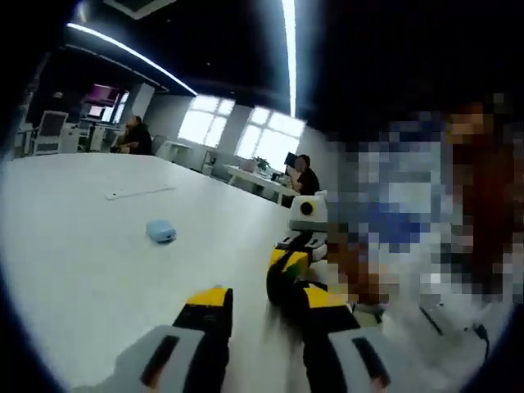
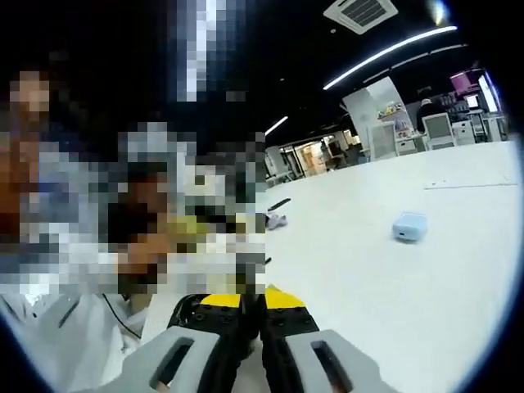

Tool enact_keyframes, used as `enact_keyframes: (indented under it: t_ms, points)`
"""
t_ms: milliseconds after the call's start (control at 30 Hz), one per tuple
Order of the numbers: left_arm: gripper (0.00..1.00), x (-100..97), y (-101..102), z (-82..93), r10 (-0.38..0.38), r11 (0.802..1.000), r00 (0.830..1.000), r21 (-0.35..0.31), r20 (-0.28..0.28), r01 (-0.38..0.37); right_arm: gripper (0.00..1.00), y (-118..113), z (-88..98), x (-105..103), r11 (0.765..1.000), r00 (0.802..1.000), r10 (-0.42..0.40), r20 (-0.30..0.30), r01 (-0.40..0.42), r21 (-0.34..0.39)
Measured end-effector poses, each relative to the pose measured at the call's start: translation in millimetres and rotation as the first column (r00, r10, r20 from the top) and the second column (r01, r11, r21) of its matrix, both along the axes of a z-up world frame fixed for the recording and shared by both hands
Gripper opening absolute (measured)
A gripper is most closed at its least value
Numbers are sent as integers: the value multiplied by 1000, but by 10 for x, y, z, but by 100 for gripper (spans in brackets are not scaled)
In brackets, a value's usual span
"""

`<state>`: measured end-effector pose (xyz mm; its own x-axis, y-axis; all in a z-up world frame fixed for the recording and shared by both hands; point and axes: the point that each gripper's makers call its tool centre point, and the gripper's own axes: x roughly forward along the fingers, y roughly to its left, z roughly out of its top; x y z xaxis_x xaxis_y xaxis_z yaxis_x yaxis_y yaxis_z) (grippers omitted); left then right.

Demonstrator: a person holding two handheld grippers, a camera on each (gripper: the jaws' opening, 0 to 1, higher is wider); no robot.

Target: Pick up the earbuds from the table and place the earbuds into the earbud case

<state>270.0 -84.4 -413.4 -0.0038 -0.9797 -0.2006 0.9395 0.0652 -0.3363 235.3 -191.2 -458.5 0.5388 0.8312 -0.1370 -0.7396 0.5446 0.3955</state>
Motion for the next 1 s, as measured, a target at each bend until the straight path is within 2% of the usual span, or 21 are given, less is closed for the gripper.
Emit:
enact_keyframes:
  t_ms: [67, 133, 167, 233, 333, 367, 400, 467, 533, 600, 667, 800, 900, 967, 1000]
  points:
    - [43, 64, 190, 49, 59, 998, 998, -18, 25, -59, 6, -49, -15, 16, 1000, 1000, -3, -10, 3, 5]
    - [49, 118, 322, 25, 109, 994, 993, 6, 53, -109, 6, -89, -31, 31, 1000, 1000, -11, -20, 11, 8]
    - [50, 168, 474, -27, 158, 985, 979, 49, 130, -165, 6, -108, -41, 41, 1000, 1000, -17, -23, 17, 8]
    - [50, 185, 619, -113, 190, 972, 961, 101, 202, -214, 6, -132, -60, 54, 1000, 999, -25, -28, 25, 4]
    - [49, 164, 741, -187, 217, 957, 944, 138, 249, -256, 6, -181, -86, 81, 999, 999, -36, -31, 36, 4]
    - [47, 167, 763, -210, 224, 951, 940, 152, 259, -268, 6, -185, -88, 82, 999, 999, -38, -32, 38, 6]
    - [46, 170, 791, -258, 218, 943, 931, 183, 292, -279, 6, -194, -89, 87, 999, 999, -39, -31, 39, 8]
    - [46, 366, 600, -491, 191, 923, 920, 256, 343, -287, 6, -196, -98, 91, 999, 999, -39, -31, 39, 8]
    - [45, 408, 560, -628, 146, 905, 912, 320, 384, -280, 6, -192, -113, 92, 999, 999, -39, -37, 39, 8]
    - [44, 415, 513, -716, 101, 898, 914, 359, 392, -253, 6, -184, -124, 82, 999, 999, -35, -39, 35, 6]
    - [45, 413, 455, -769, 65, 904, 929, 374, 364, -209, 6, -179, -131, 73, 999, 999, -31, -39, 31, 3]
    - [45, 534, 455, -873, 6, 892, 928, 418, 373, -173, 6, -164, -143, 59, 1000, 999, -24, -40, 24, 0]
    - [43, 547, 446, -926, -38, 895, 937, 430, 348, -123, 6, -148, -153, 48, 1000, 999, -12, -39, 12, -5]
    - [42, 546, 442, -957, -70, 890, 931, 445, 357, -104, 6, -130, -165, 35, 1000, 999, -5, -41, 5, -7]
    - [41, 553, 426, -951, -78, 896, 931, 435, 358, -92, 6, -122, -171, 31, 1000, 999, -2, -42, 1, -7]
